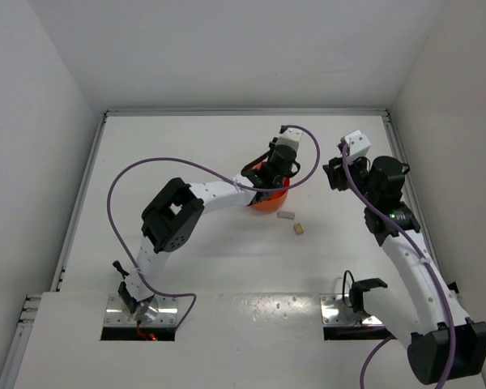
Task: Sort the stationery into containers
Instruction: Place the stationery into the container
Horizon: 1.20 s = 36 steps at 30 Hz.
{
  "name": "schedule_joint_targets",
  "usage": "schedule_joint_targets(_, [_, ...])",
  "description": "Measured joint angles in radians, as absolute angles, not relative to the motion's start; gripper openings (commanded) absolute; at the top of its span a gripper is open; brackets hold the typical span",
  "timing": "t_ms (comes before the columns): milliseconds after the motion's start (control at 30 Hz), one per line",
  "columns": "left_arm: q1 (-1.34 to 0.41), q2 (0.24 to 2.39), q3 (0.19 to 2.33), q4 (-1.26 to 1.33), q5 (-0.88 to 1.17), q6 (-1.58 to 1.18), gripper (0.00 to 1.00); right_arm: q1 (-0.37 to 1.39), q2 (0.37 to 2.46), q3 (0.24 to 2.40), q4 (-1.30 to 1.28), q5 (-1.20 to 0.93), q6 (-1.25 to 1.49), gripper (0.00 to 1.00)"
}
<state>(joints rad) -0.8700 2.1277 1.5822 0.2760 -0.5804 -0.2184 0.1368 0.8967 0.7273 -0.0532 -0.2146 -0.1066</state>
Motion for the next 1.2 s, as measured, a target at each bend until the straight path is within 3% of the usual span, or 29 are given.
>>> schedule_joint_targets(167, [-0.868, 2.128, 1.586, 0.245, -0.579, -0.219, 0.0, 0.133, 0.889, 0.727, -0.053, -0.216, -0.104, 0.44])
schedule_joint_targets(333, [-0.868, 2.128, 1.61, 0.211, -0.572, -0.218, 0.06, 0.133, 0.888, 0.727, -0.052, -0.217, -0.104, 0.44])
schedule_joint_targets(1200, [-0.842, 2.142, 1.656, 0.139, -0.517, -0.216, 0.07, 0.126, 0.877, 0.716, -0.052, -0.217, -0.1, 0.44])
